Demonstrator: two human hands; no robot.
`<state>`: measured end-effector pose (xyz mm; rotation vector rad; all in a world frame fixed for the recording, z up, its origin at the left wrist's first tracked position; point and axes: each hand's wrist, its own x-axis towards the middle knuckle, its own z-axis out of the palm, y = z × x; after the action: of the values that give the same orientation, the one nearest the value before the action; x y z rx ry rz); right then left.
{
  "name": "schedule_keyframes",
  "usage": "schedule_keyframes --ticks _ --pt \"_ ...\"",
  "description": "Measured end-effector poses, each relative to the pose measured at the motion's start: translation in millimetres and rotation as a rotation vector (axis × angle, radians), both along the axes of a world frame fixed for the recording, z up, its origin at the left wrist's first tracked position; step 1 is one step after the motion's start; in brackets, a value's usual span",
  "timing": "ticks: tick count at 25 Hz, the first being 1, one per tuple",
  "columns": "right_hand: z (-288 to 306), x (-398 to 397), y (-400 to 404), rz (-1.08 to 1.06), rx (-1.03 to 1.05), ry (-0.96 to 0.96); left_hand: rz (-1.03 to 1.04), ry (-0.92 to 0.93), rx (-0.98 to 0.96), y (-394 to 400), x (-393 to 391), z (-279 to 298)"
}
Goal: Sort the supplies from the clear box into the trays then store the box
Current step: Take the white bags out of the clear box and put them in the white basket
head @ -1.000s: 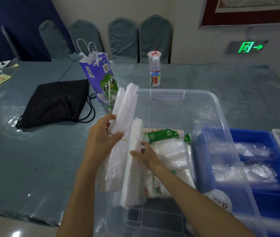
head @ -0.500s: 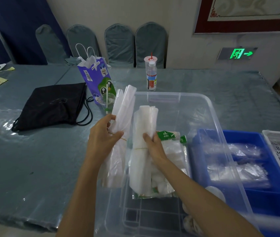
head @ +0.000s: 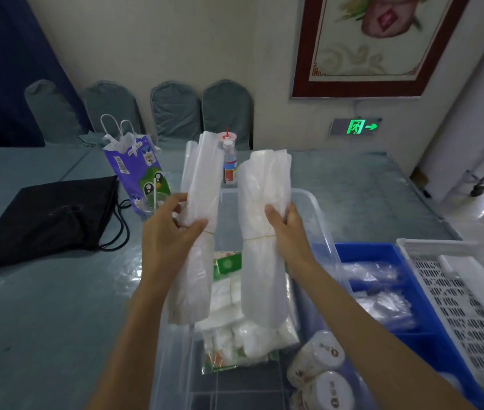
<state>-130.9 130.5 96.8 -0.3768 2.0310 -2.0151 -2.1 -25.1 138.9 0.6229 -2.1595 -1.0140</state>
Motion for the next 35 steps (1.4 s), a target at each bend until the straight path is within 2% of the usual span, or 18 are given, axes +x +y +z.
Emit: schedule_keyframes --ticks 6,14,26,30,35 --pt "62 -18 71 -0.046 -0.098 0.129 -0.087 0.081 -0.060 58 -33 36" --pt "100 -22 238 -0.204 -0.039 0.254 -0.261 0.164 -0.066 207 -65 69" --pt "21 15 513 -0.479 0.218 0.094 -0.549 0.039 0.061 457 -78 -13" --pt "-4 17 558 -0.507 0.265 0.036 -0.616 -0.035 0.088 500 -83 -37" --pt "-35 -8 578 -0.524 0.247 -0.030 -0.615 -0.117 0.082 518 -113 -66"
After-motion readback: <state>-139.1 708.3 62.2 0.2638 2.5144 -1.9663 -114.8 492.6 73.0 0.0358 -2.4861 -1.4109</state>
